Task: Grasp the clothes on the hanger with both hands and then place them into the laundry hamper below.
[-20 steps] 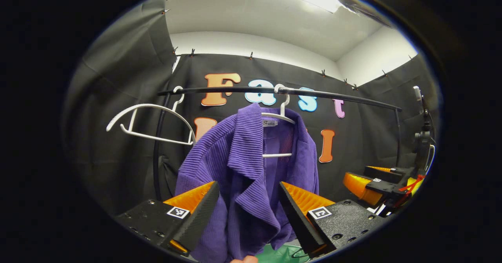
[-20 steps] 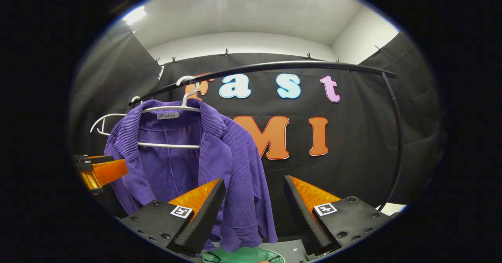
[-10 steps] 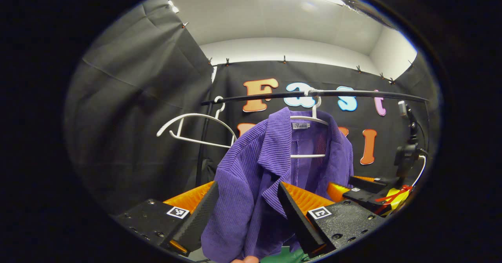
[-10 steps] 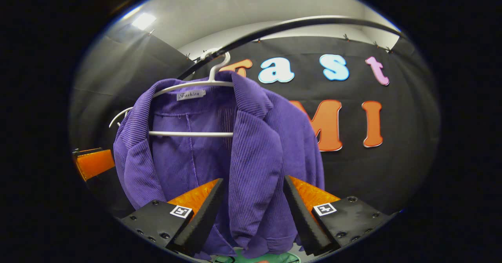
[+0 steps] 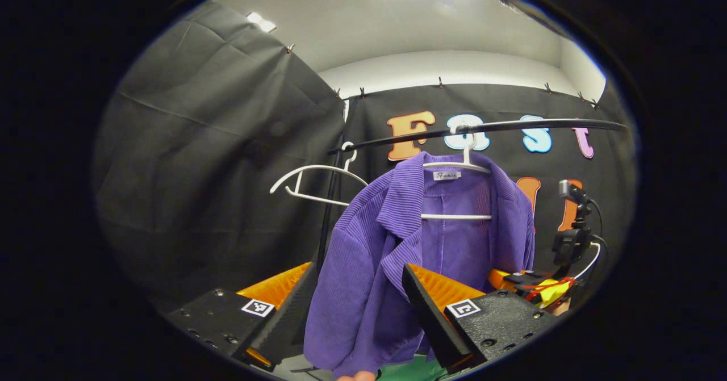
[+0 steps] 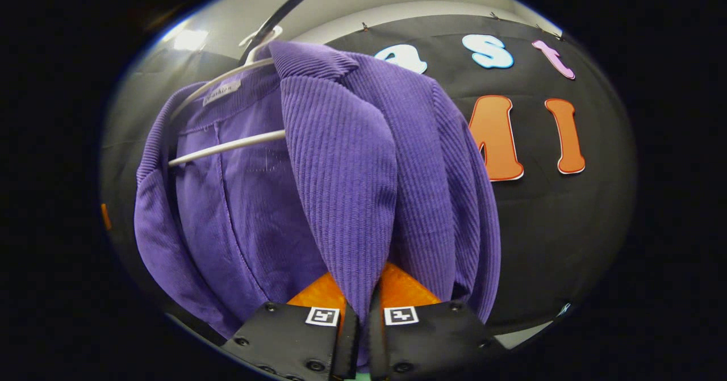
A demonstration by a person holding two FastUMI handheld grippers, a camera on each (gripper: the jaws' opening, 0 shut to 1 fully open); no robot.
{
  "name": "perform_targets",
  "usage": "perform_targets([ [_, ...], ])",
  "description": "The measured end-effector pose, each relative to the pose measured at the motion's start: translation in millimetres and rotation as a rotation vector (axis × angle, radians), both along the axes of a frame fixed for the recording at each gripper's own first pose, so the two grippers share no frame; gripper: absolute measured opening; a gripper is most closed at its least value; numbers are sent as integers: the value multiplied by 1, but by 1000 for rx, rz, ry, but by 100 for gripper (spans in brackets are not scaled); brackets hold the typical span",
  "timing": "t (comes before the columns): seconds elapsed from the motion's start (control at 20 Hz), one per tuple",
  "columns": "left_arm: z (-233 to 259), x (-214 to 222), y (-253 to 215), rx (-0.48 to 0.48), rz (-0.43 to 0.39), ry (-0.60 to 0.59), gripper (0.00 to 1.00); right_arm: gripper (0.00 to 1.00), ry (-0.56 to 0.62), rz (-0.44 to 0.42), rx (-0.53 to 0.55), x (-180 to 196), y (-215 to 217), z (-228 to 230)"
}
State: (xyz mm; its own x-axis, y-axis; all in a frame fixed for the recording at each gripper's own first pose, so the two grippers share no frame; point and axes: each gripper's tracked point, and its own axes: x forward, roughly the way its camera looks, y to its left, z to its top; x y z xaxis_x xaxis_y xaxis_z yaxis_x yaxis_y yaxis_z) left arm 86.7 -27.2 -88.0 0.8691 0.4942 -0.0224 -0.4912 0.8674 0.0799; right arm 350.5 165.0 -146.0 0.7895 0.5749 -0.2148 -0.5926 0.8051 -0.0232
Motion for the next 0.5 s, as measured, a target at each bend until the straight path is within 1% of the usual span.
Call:
perform_targets([
  [0.1, -15, 11, -9, -44, -25, 16, 92, 13, -69, 17, 15, -5, -22, 25],
  [0.15, -24, 19, -13, -72, -47, 20, 95, 19, -103, 15, 17, -10, -32, 37],
  [0.2, -31, 27, -19, -100, -68, 24, 95, 13, -135, 11, 15, -11, -43, 49],
  [0.35, -53, 55, -31, -170, -131, 36, 95, 13, -183, 3, 11, -16, -68, 79],
  [0.4, -58, 64, -35, -182, -149, 36, 95, 13, -193, 2, 12, -17, -72, 87],
  [0.45, -63, 71, -36, -185, -159, 37, 92, 13, -202, 1, 15, -20, -77, 95],
  [0.5, -67, 78, -34, -176, -151, 38, 92, 13, -209, 3, 22, -23, -80, 101],
])
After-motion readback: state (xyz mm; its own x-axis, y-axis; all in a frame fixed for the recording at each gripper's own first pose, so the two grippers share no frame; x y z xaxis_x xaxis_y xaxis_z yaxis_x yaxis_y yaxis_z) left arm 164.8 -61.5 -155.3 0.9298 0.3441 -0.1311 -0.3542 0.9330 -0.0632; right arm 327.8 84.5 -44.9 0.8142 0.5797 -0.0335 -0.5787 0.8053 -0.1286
